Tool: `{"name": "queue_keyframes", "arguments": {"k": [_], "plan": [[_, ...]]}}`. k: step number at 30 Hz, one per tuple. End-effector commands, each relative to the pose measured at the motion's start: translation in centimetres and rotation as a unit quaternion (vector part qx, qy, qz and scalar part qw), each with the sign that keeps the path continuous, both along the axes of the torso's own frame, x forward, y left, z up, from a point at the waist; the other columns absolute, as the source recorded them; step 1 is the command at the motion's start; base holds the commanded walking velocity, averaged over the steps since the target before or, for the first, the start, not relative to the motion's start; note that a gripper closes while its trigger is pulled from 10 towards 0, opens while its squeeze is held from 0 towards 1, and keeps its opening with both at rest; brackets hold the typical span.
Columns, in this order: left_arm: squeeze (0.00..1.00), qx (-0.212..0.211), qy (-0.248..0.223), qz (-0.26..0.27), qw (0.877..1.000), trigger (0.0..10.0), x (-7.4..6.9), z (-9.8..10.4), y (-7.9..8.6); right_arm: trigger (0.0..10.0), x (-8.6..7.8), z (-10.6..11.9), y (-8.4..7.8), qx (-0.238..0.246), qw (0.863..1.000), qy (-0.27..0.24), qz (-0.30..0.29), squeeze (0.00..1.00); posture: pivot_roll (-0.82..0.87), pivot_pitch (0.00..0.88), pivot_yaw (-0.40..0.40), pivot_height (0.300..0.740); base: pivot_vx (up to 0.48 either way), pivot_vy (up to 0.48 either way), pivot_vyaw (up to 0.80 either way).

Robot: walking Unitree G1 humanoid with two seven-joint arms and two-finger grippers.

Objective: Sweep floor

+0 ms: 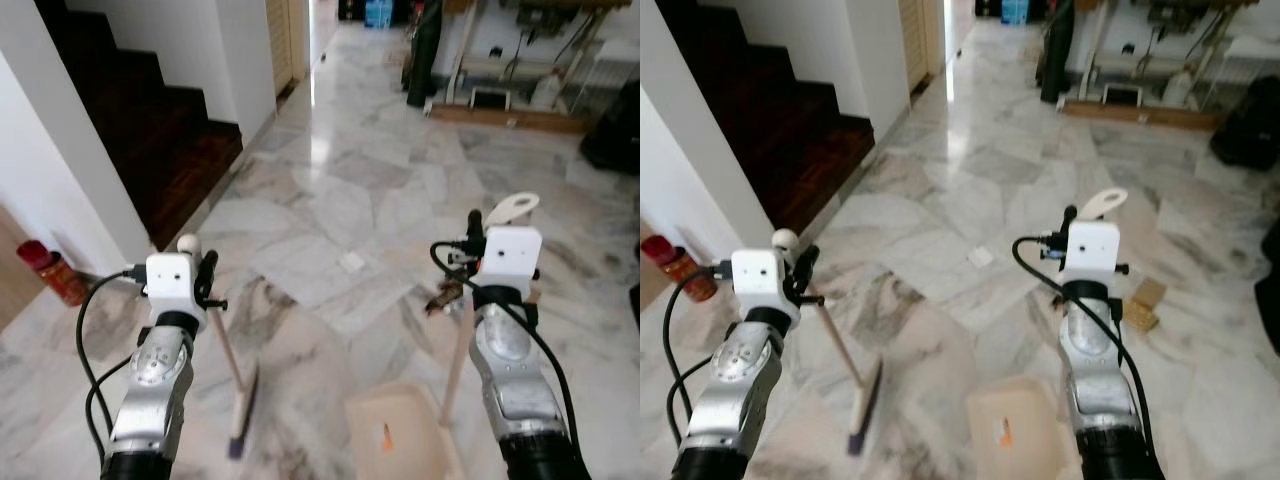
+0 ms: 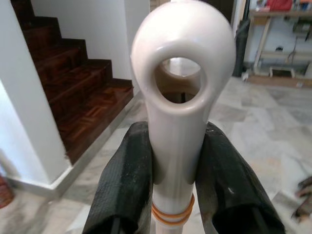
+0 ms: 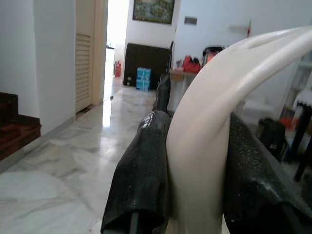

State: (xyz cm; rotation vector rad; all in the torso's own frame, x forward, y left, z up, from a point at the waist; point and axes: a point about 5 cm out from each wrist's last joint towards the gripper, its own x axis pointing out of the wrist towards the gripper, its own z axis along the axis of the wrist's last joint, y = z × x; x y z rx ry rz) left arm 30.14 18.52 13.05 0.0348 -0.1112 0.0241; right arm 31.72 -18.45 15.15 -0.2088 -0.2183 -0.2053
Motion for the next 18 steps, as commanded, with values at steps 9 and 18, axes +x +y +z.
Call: {"name": "queue_keyframes", "arguments": {"k": [9,18], "plan": [[0.00,-0.001,-0.022,-0.001,1.000,10.0,0.1,0.6,0.6,10.0,0.1,0.8,0.5,0.036,0.999,-0.029,-0.001,0.00,-0.06,0.000,0.001,0.740,0.355,0.000,0.00],[0.00,-0.004,0.015,0.010,1.000,10.0,-1.1,-1.7,1.8,10.0,-1.8,-2.5,-3.0,0.076,0.995,0.016,-0.066,0.00,-0.07,0.000,0.004,0.740,0.341,0.000,0.00]]}}
